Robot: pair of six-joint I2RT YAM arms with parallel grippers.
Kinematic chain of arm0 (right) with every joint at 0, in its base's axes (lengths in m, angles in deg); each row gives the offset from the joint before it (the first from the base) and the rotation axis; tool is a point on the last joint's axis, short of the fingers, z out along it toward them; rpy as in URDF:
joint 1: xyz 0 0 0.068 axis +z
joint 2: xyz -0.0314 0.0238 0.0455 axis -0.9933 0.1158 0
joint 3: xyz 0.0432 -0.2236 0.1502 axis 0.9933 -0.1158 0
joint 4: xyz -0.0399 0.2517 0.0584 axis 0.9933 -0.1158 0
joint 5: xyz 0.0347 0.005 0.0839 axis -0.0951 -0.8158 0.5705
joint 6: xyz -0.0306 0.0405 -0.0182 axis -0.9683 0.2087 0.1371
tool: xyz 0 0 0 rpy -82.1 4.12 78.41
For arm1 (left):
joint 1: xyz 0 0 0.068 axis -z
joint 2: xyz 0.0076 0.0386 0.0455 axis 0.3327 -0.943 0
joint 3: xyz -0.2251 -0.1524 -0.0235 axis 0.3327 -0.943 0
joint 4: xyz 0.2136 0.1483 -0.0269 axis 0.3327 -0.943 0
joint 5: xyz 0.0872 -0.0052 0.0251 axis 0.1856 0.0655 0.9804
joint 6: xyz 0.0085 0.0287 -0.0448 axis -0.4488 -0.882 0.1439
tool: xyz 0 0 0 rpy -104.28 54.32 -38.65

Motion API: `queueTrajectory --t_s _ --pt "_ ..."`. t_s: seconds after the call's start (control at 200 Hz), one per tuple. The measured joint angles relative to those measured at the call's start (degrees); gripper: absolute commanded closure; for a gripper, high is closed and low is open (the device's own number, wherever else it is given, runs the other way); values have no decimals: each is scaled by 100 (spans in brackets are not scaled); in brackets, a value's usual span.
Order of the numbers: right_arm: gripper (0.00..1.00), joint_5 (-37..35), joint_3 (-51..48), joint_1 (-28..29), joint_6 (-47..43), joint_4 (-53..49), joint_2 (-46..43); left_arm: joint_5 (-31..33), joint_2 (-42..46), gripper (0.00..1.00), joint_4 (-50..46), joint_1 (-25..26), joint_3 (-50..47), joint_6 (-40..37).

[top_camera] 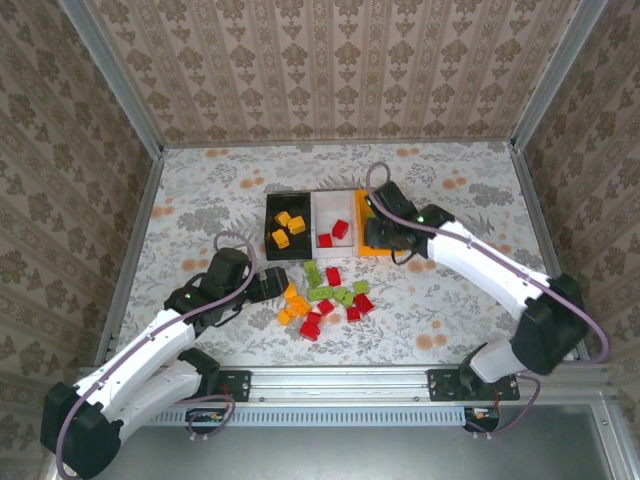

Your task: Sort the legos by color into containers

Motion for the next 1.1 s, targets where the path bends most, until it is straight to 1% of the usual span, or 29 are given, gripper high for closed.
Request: queueTrajectory --t_s 0.145,0.26,0.3,0.34,0.385,0.445,0.56,0.705,0.77,0.84,0.97,1.095 --pt "67 -96 603 -492 -79 308 1139 -42 2 0 -4 0 0 -2" --pt "64 -127 1029 -734 -90 326 1851 -61 2 0 -7 0 0 -4" --pt "60 -129 1176 -798 -96 337 2065 -68 2 0 -7 0 0 -4" --pt "49 -125 1279 -850 -118 337 2218 -85 2 0 -7 2 0 -9" --pt "41 -122 1335 -881 -149 328 2304 -98 2 0 -7 4 0 -28" --pt "36 -105 1408 -905 -168 310 2365 -105 0 0 -9 7 0 -48" --pt "35 -57 1521 -909 -170 313 2371 -127 -26 1 -7 20 0 -111" --pt "35 22 1311 -857 -166 378 2109 -162 -175 5 -31 175 9 -205" --pt "35 63 990 -785 -166 424 1784 -166 -245 9 -66 350 24 -260" --pt "35 101 599 -656 -162 476 1353 -166 -393 12 -87 658 50 -306" --pt "35 190 -210 -457 -44 603 570 -72 -920 13 -116 1475 175 -345" --pt "34 229 -719 -457 50 682 227 179 -1561 12 -173 2396 442 -361"
